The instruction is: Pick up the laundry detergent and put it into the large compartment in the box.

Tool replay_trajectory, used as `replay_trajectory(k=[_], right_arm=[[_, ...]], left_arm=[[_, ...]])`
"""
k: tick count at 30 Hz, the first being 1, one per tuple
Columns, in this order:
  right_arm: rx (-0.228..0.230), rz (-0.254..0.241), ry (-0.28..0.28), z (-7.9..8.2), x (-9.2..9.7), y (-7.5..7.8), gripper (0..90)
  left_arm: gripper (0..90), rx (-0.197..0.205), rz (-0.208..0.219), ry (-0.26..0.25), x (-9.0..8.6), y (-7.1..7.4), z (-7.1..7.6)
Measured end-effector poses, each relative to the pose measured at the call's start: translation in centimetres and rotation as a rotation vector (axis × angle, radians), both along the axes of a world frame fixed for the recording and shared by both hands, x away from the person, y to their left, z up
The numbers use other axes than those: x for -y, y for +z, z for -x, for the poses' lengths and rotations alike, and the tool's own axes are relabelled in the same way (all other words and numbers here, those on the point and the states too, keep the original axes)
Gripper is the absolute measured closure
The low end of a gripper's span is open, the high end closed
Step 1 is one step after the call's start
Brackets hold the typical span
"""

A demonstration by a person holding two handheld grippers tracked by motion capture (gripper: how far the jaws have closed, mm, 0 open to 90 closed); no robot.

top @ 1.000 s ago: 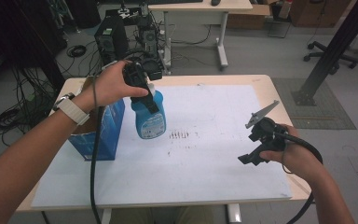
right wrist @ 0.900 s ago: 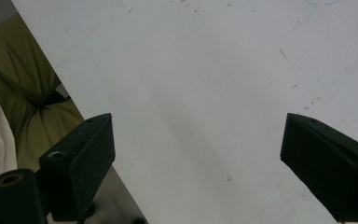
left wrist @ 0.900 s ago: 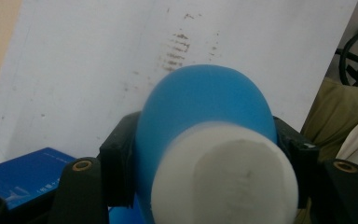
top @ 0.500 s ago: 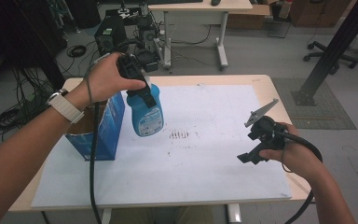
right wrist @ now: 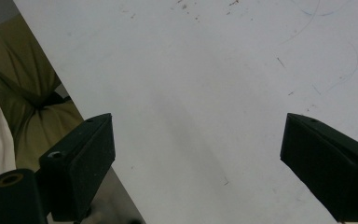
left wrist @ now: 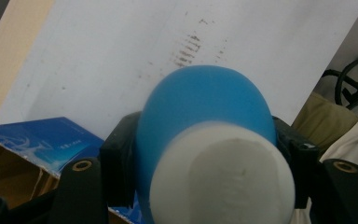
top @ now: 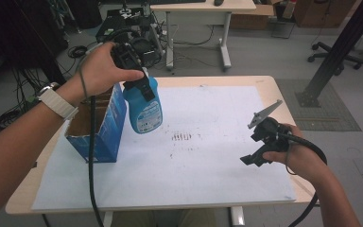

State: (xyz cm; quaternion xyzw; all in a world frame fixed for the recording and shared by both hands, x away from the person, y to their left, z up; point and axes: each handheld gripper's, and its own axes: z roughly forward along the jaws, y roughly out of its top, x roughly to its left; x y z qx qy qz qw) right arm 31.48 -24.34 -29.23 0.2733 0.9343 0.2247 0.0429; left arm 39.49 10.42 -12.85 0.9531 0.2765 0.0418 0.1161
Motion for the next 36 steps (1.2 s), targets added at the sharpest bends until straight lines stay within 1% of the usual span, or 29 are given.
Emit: replay_trajectory(k=[5,8,10,16,18,26,31,35,36], right_arm=[[0.006,-0.004,0.003,0.0,0.0,0.2,10.1],[0.005,-0.003,0.004,0.0,-0.1,0.2,10.1],[0.006,-0.002,0.007,-0.1,-0.2,0.1,10.2],[0.004,-0.004,0.014,-0.2,-0.4,0.0,10.1],[0.003,-0.003,0.017,-0.2,-0.5,0.0,10.1],[0.009,-0.006,0.026,-0.5,-0.8,0.2,10.1],[0.006,-0.006,0.027,-0.6,-0.9,0.1,10.1],[0.005,-0.006,0.026,-0.6,-0.9,0.1,10.1],[0.005,-0.005,0.025,-0.7,-0.9,0.1,10.1]], left_arm=[[37.3,0.005,0.001,0.023,-0.2,1.1,0.0],[37.3,0.014,0.001,0.052,-0.5,1.7,0.0],[37.3,0.012,-0.004,0.069,-0.7,2.1,0.0],[37.2,0.005,0.004,0.144,-1.6,2.9,-0.2],[37.3,0.008,0.006,0.159,-1.9,3.1,-0.2],[37.3,0.012,-0.012,0.243,-3.1,4.0,-0.4],[37.3,0.024,-0.012,0.272,-3.7,4.4,-0.5],[37.3,0.028,-0.003,0.317,-4.2,4.6,-0.6],[37.3,0.027,-0.008,0.325,-4.3,4.7,-0.6]])
